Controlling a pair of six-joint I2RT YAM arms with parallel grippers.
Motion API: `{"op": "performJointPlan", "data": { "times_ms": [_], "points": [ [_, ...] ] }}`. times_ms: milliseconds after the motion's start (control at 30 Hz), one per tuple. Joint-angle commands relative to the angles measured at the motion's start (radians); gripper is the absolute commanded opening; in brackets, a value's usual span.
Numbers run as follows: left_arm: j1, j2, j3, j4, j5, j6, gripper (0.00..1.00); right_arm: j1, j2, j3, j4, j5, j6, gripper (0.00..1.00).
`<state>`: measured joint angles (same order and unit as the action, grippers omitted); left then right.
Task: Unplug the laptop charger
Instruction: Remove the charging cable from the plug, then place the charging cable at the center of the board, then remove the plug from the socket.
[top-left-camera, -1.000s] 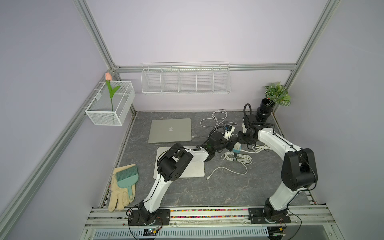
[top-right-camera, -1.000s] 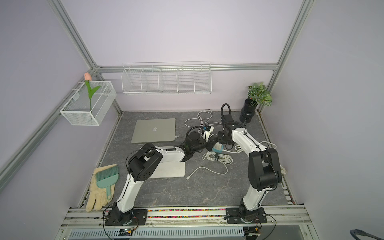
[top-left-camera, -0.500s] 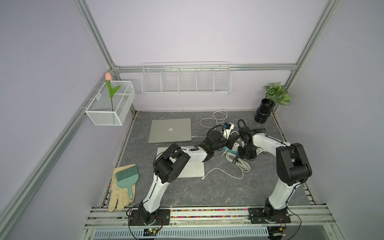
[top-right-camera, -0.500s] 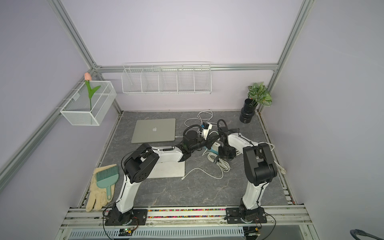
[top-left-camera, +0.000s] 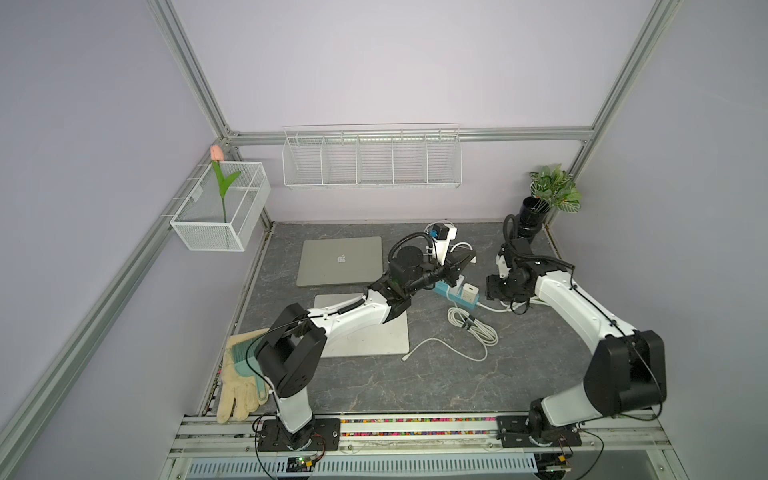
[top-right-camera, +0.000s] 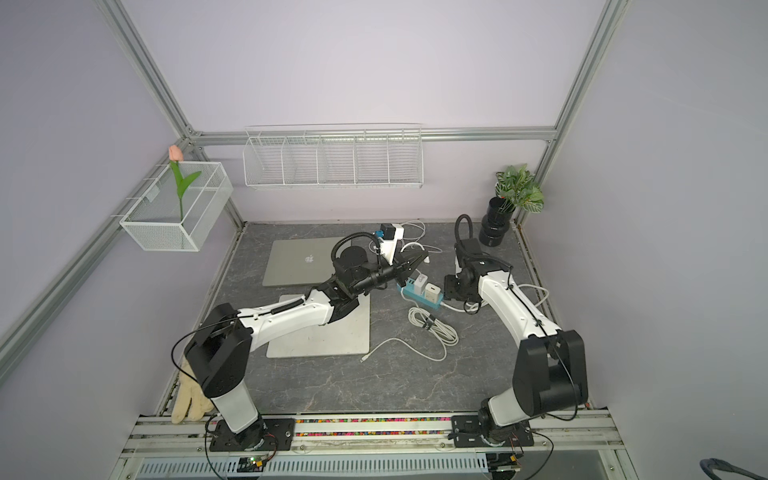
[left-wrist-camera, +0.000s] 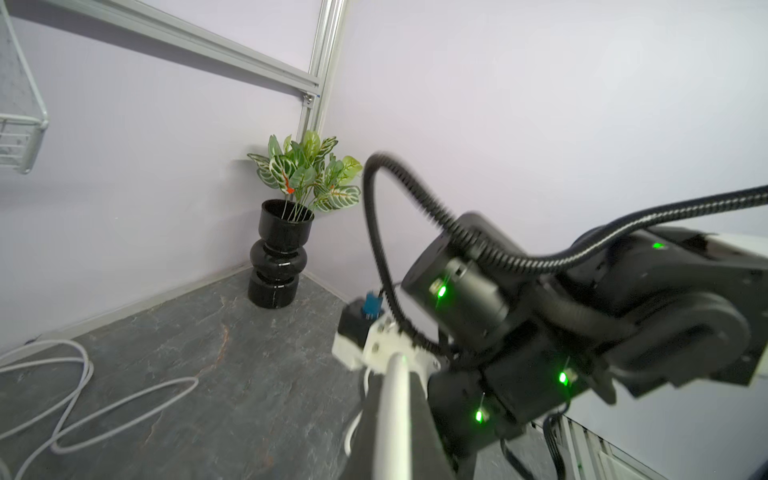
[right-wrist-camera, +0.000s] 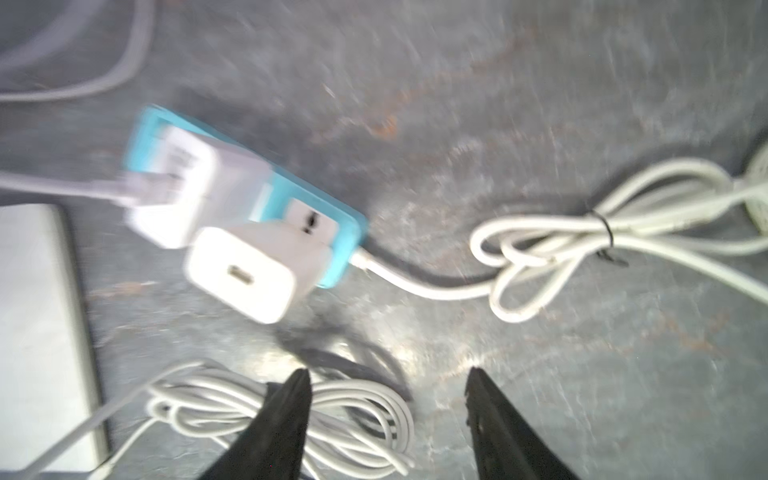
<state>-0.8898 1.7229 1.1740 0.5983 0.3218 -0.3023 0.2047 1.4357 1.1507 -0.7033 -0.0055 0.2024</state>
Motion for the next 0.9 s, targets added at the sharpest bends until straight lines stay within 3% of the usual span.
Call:
{"op": "performJointPlan", "data": {
  "times_ms": [0,67,167,400,467,533,600,733,867],
  "points": [
    [-0.013,-0.013,-0.124,-0.176,0.004,0.049,0.0,-0.022,-0.038,-0.039,0.144,-0.233,-0.193,0.76],
    [-0.035,-0.012,-0.165,-0.245,-0.018,0.123,0.0,-0.021,0.013,0.005,0.105,-0.283,-0.29,0.76],
    [-0.064,0.046,-0.163,-0.311,-0.066,0.184,0.0,-0.02,0.129,0.087,0.027,-0.243,-0.353,0.73],
    [-0.079,0.138,-0.102,-0.388,-0.003,0.252,0.0,-0.005,0.247,0.164,0.014,-0.237,-0.438,0.71],
    [-0.086,0.141,-0.082,-0.445,0.016,0.293,0.18,0.015,0.284,0.188,-0.026,-0.218,-0.465,0.7],
    [-0.089,0.124,-0.091,-0.465,0.024,0.328,0.47,0.034,0.307,0.194,-0.045,-0.186,-0.482,0.69],
    [-0.09,0.08,-0.106,-0.475,0.047,0.367,0.63,0.039,0.319,0.193,-0.041,-0.161,-0.485,0.68],
    [-0.09,-0.04,-0.141,-0.454,0.06,0.414,0.76,0.057,0.336,0.199,-0.044,-0.136,-0.498,0.65],
    [-0.052,-0.152,-0.19,-0.352,-0.032,0.308,0.77,0.076,0.363,0.208,-0.059,-0.108,-0.508,0.57]
  ]
}}
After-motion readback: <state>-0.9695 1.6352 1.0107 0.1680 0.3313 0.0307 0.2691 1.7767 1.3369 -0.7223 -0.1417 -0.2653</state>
